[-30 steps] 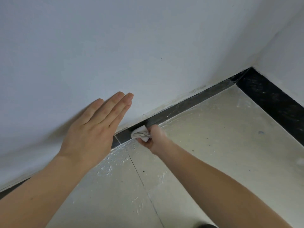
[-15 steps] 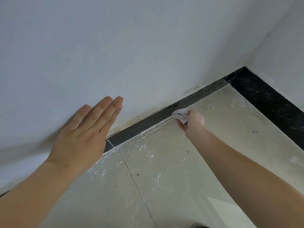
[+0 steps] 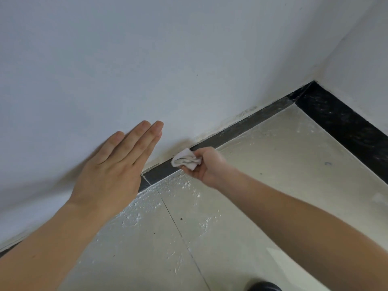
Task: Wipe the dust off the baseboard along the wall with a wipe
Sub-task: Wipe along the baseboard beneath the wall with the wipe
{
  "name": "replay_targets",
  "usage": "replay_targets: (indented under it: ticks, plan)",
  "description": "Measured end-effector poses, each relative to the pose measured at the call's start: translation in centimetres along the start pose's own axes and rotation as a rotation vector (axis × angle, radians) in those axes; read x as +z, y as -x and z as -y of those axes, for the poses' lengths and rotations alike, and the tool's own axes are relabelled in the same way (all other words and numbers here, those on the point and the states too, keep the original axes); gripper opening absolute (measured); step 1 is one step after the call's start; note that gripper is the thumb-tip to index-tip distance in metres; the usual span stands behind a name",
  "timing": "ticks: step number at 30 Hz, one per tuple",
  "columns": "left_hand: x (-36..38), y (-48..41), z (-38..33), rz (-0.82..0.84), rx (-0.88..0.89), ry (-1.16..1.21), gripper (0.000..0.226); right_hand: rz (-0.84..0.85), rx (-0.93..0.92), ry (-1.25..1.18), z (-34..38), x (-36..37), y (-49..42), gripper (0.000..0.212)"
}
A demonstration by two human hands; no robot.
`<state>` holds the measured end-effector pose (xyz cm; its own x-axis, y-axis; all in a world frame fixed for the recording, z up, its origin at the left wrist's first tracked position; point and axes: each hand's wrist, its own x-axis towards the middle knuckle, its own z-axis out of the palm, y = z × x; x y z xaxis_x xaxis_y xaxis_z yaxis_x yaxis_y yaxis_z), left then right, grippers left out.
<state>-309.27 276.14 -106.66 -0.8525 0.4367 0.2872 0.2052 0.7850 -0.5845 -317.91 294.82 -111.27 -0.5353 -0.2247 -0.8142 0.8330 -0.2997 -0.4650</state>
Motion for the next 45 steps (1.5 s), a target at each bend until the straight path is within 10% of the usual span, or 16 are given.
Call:
replay_targets:
  ticks: [10,19,25,30,35,45]
  plan:
    - [1.0,-0.3,-1.3,-0.040,-0.034,0.020,0.077,-0.433,-0.327,-0.126,7.0,-6.0,0.5,0.018]
    - [2.1,-3.9,-3.6,-0.133,0.033,0.070,0.068,-0.302,0.004,0.084,2.3,0.3,-0.7,0.019]
    - [2.0,-5.1,-4.2,-0.088,-0.010,0.144,0.082,-0.492,-0.197,0.163,8.5,-4.3,-2.2,0.011]
    - [1.4,-8.0,-6.0,-0.131,-0.032,0.148,0.076,-0.519,-0.390,0.126,11.0,-9.6,-1.5,0.045]
    - [1.0,-11.3,-7.7,-0.192,-0.075,0.143,0.063,-0.459,-0.072,0.214,8.3,-9.5,-1.0,0.018]
    - [0.8,-11.5,-6.6,-0.085,0.030,-0.118,0.066,-0.075,-0.007,0.305,5.6,-6.6,-5.8,0.022]
